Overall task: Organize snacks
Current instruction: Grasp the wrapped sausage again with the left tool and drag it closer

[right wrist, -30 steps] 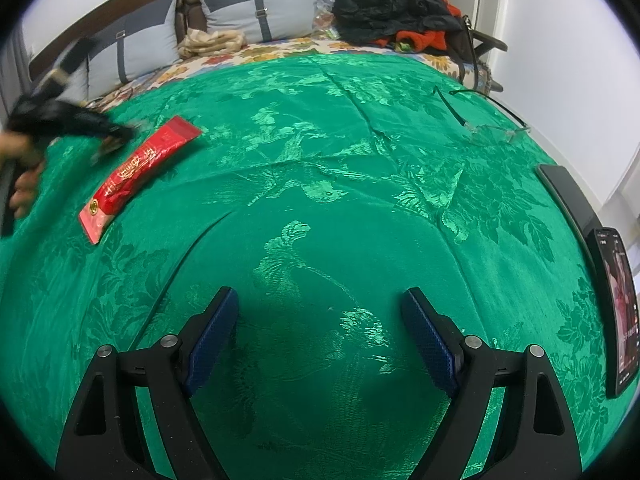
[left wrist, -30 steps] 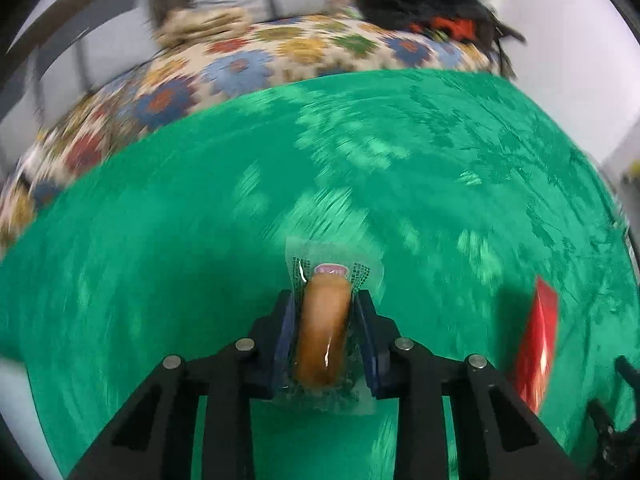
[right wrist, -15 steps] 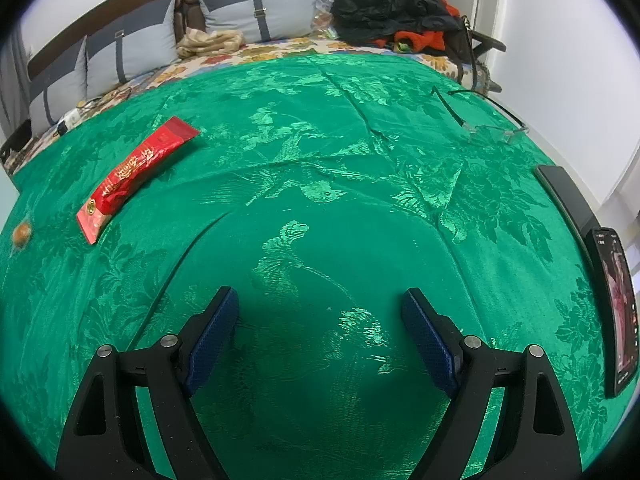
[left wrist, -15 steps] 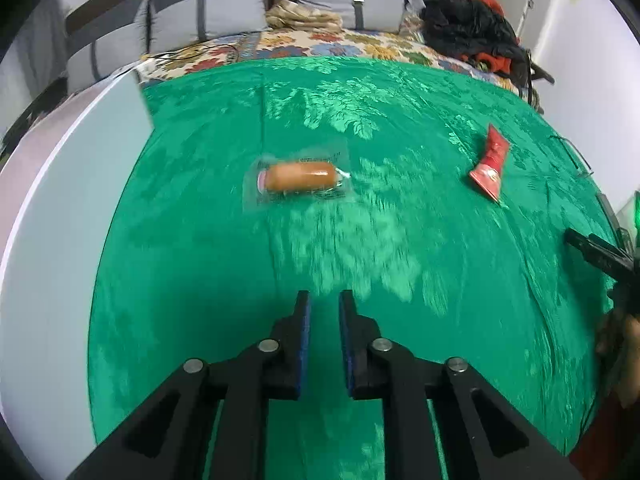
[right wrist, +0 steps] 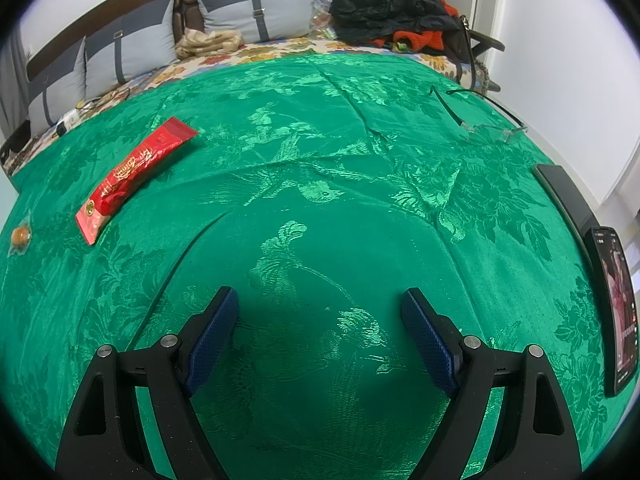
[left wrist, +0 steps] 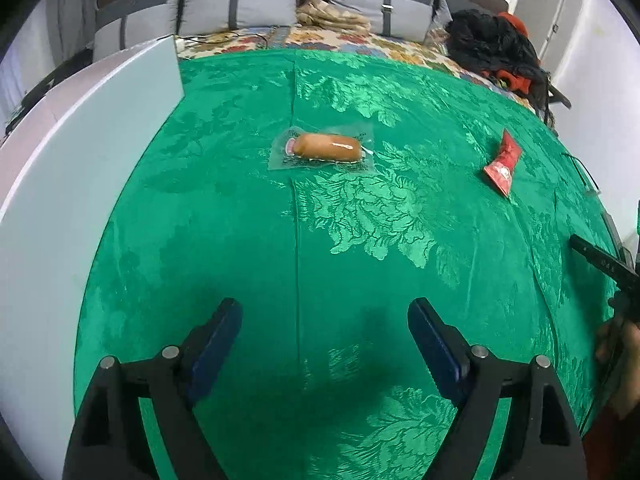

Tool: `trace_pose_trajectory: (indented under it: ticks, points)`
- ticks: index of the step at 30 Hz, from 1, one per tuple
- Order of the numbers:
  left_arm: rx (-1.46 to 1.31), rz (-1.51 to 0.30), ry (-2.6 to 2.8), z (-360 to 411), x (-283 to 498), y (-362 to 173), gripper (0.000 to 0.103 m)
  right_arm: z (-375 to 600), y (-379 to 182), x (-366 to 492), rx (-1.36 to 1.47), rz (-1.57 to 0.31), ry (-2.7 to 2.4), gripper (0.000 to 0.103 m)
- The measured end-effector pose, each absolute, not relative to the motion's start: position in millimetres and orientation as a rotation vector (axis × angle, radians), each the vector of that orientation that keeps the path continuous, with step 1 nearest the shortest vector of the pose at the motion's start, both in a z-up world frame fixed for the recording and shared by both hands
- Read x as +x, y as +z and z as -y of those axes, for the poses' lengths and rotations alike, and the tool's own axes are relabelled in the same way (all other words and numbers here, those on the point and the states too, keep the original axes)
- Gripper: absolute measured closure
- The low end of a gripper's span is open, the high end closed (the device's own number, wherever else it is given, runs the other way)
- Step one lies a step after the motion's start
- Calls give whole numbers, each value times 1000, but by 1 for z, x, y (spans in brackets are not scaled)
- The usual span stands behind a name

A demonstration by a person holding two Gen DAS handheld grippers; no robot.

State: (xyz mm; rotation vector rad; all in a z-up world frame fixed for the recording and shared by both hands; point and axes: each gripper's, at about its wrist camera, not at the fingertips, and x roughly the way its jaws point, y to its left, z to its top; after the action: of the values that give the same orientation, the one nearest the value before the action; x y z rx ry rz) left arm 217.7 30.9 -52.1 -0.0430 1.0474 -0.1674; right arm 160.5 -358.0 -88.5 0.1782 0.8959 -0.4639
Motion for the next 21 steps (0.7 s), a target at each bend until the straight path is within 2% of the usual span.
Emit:
trace_pose_trajectory:
  ticks: [10,21]
  points:
    - [59,-1100,-291,-30,253,-45,18,358,-89,161,178,-896,-464,17]
    - [163,-1085,-346,-27,370,-20,18,359,-88,160,179,-896,-465,17]
